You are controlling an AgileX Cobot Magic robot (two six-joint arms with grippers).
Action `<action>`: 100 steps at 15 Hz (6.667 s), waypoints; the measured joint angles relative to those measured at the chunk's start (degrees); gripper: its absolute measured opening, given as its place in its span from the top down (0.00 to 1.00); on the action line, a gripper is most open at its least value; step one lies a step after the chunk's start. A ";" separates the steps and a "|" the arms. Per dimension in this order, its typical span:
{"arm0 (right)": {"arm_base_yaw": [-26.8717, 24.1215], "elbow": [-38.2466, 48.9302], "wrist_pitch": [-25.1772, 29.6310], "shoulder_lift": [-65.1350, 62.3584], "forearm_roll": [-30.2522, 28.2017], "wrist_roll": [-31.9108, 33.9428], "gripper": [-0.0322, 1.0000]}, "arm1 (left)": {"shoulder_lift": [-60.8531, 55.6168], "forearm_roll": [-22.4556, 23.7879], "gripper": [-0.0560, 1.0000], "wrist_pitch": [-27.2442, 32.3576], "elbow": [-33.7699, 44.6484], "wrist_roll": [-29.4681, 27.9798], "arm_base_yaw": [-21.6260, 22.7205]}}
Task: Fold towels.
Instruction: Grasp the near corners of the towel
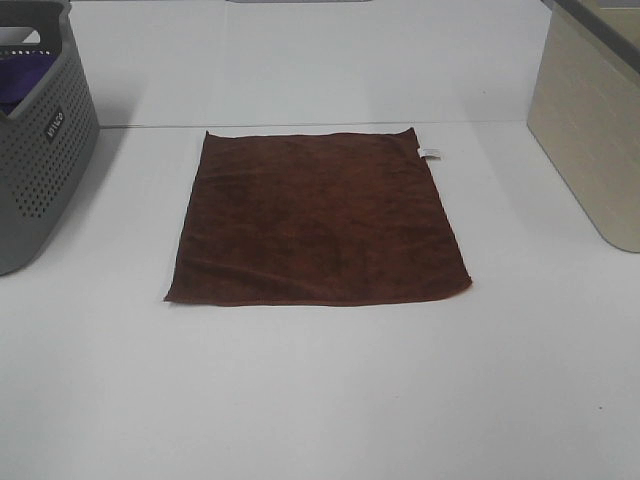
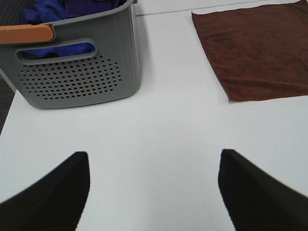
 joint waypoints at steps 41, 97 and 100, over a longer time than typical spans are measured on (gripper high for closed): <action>0.00 0.00 0.00 0.00 0.00 0.00 0.30 | 0.00 0.00 0.29 0.00 0.00 0.00 0.00; -4.76 -30.94 -11.97 118.03 49.10 -36.21 0.31 | 122.96 -63.94 0.29 -15.07 -34.55 35.98 -3.38; -4.58 -32.49 -11.80 120.15 51.11 -37.13 0.32 | 123.64 -65.83 0.30 -15.18 -34.61 37.30 -4.24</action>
